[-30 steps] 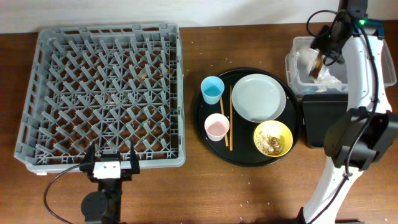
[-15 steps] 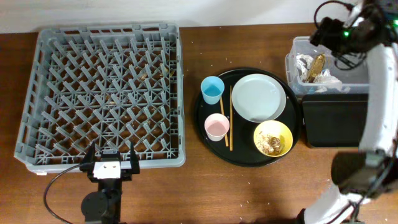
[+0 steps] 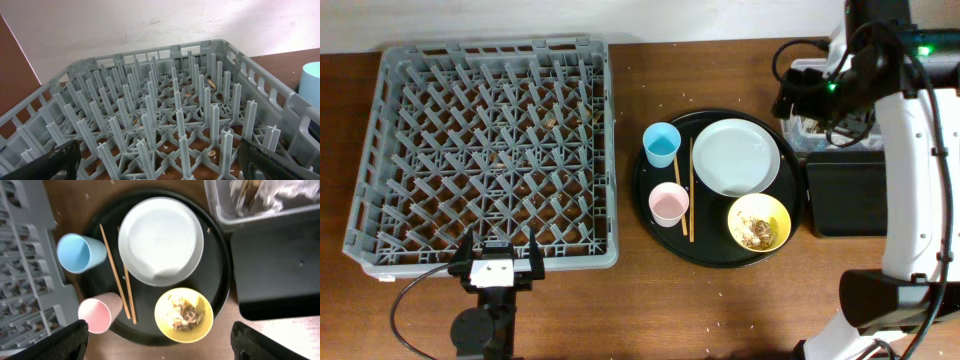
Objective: Sort waste into correct bins and load items into the dishwasher rack
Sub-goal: 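Grasp the rim of the yellow bowl with the right gripper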
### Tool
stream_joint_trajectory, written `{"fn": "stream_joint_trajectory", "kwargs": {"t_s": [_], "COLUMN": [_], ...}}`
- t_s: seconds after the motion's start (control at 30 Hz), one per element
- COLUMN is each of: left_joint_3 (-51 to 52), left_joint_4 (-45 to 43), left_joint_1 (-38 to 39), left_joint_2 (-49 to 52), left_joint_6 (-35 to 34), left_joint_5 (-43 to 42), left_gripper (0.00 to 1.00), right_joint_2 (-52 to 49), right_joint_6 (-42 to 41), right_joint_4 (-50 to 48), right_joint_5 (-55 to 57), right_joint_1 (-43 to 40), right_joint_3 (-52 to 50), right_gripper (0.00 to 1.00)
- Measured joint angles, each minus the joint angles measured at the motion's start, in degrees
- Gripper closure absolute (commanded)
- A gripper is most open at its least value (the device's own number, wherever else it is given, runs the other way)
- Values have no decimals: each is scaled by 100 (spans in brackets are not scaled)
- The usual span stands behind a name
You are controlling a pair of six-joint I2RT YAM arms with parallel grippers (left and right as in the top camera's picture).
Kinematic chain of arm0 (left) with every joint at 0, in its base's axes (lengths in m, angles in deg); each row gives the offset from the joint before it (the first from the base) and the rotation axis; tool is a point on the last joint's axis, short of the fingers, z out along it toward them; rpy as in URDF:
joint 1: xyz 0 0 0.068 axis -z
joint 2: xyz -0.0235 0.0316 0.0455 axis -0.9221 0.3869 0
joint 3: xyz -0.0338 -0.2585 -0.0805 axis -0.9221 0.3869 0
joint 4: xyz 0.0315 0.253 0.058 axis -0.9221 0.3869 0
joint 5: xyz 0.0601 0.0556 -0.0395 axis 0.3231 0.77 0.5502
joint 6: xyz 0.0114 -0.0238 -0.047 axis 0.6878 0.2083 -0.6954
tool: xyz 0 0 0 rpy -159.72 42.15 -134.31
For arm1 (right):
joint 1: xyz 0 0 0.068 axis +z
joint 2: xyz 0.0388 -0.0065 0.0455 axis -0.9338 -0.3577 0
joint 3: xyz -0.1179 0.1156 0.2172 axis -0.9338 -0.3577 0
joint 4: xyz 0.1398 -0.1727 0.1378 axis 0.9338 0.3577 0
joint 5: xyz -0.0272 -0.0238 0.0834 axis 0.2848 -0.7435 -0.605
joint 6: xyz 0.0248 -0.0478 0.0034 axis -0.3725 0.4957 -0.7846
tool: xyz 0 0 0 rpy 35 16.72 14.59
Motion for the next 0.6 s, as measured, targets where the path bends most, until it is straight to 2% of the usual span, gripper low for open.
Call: {"fn": "stream_joint_trajectory", "kwargs": {"t_s": [0.13, 0.3, 0.37, 0.53, 0.6], "left_joint_3": [0, 0, 0, 2, 2], "left_joint_4": [-2, -4, -4, 0, -2], "left_joint_1": [0, 0, 0, 0, 0], "left_joint_2": [0, 2, 2, 0, 0], "left_joint_6": [0, 0, 0, 0, 0], "left_joint_5": [0, 0, 0, 0, 0], "left_gripper": [1, 1, 1, 1, 1], "right_joint_2": [-20, -63, -63, -90, -83], "right_joint_6": [13, -39, -153, -236, -232], "right_joint_4": [-149, -1152, -1668, -2927, -3213], "right_joint_5": [33, 7, 7, 7, 83], "right_joint_1": [96, 658, 901, 1386, 1600], "right_joint_3": [-1014, -2601, -3215, -4592, -4920], "right_gripper": [19, 23, 28, 52, 55]}}
